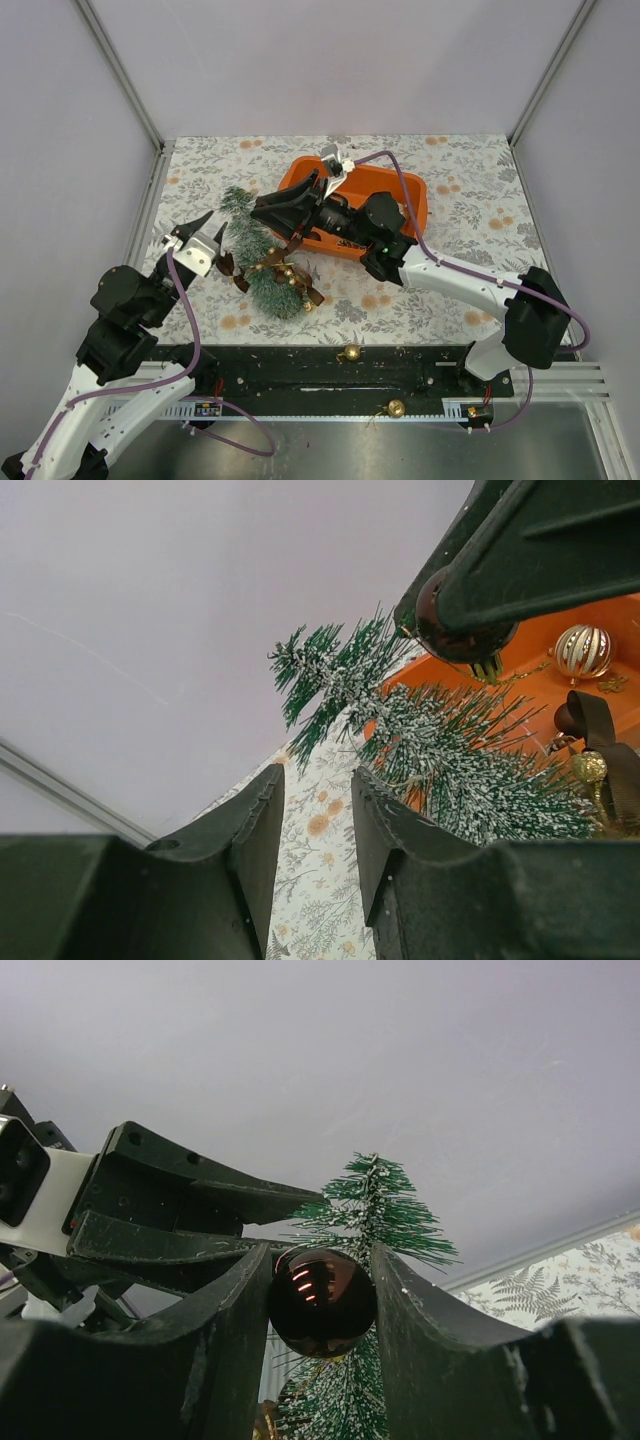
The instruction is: Decorate the small christmas tree
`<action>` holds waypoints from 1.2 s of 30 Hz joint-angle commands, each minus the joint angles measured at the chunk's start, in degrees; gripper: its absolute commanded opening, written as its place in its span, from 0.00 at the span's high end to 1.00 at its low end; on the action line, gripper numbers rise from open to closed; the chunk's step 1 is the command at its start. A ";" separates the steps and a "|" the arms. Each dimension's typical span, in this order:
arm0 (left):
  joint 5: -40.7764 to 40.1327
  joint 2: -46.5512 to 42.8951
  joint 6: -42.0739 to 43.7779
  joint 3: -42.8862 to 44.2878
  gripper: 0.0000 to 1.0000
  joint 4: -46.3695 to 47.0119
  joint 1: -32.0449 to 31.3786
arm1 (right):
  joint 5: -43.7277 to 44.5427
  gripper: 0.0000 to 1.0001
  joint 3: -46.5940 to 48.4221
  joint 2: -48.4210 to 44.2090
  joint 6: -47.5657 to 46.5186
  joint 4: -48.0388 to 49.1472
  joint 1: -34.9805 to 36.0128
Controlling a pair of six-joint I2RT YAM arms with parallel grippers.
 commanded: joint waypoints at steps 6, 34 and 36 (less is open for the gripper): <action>1.16 -0.45 -0.88 -0.20 0.63 3.31 0.33 | 2.13 0.62 5.58 -2.76 -9.07 -3.64 3.24; 1.95 -0.54 -1.32 -0.72 0.64 3.49 0.33 | -2.09 0.59 18.59 5.41 -15.49 -9.28 3.59; 2.04 -0.45 -1.50 -0.81 0.64 3.58 0.33 | -1.83 0.59 18.77 5.67 -15.84 -8.93 3.42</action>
